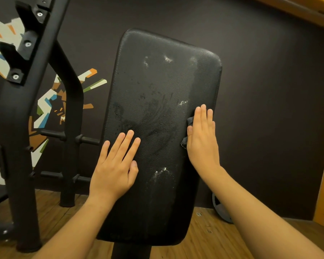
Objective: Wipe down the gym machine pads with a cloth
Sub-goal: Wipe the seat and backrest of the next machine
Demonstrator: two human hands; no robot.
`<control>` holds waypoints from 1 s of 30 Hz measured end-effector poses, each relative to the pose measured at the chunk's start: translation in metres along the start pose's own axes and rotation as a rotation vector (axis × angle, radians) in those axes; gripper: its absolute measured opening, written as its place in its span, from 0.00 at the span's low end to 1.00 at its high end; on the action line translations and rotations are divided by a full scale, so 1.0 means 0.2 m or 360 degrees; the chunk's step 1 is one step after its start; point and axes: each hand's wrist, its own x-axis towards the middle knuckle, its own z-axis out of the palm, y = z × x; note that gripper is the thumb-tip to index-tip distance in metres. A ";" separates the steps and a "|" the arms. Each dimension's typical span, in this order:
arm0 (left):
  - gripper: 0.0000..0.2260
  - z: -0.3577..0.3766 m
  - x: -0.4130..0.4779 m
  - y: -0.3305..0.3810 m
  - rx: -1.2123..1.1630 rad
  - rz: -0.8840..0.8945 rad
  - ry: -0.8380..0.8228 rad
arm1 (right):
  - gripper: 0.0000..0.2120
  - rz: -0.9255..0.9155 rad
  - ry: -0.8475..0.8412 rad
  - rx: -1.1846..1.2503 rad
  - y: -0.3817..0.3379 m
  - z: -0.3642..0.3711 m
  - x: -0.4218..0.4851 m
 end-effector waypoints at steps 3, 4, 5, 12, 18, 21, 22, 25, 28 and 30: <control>0.27 0.00 0.00 0.00 -0.0005 0.0001 -0.0002 | 0.27 0.0038 0.0051 0.0006 -0.01 -0.01 0.06; 0.27 0.00 0.00 0.00 -0.0001 0.0001 -0.0005 | 0.27 0.0053 0.0061 0.0021 -0.01 -0.01 0.06; 0.27 0.00 0.00 0.00 0.0000 0.0002 -0.0010 | 0.27 0.0065 0.0066 0.0045 -0.02 0.00 0.05; 0.27 0.00 0.00 -0.01 0.0008 -0.0004 -0.0028 | 0.26 -0.0119 -0.0005 -0.0010 0.01 0.04 -0.08; 0.27 0.00 0.00 -0.01 -0.0002 0.0000 -0.0019 | 0.26 -0.0056 0.0086 -0.0014 0.00 0.04 0.04; 0.27 0.00 0.00 -0.01 0.0001 0.0006 -0.0012 | 0.26 -0.0112 0.0040 -0.0002 0.00 0.06 -0.07; 0.27 0.00 0.00 -0.01 0.0002 0.0004 -0.0008 | 0.26 -0.0152 0.0007 0.0005 0.01 0.06 -0.11; 0.27 0.00 0.00 -0.01 0.0008 0.0002 -0.0009 | 0.27 -0.0223 -0.0042 -0.0040 0.03 0.04 -0.13; 0.27 0.00 0.00 0.00 0.0009 0.0000 -0.0022 | 0.28 -0.0149 -0.0052 -0.0036 0.02 0.02 -0.05; 0.27 0.00 0.00 0.00 0.0007 -0.0001 -0.0022 | 0.27 -0.0063 -0.0020 0.0009 0.00 0.02 -0.01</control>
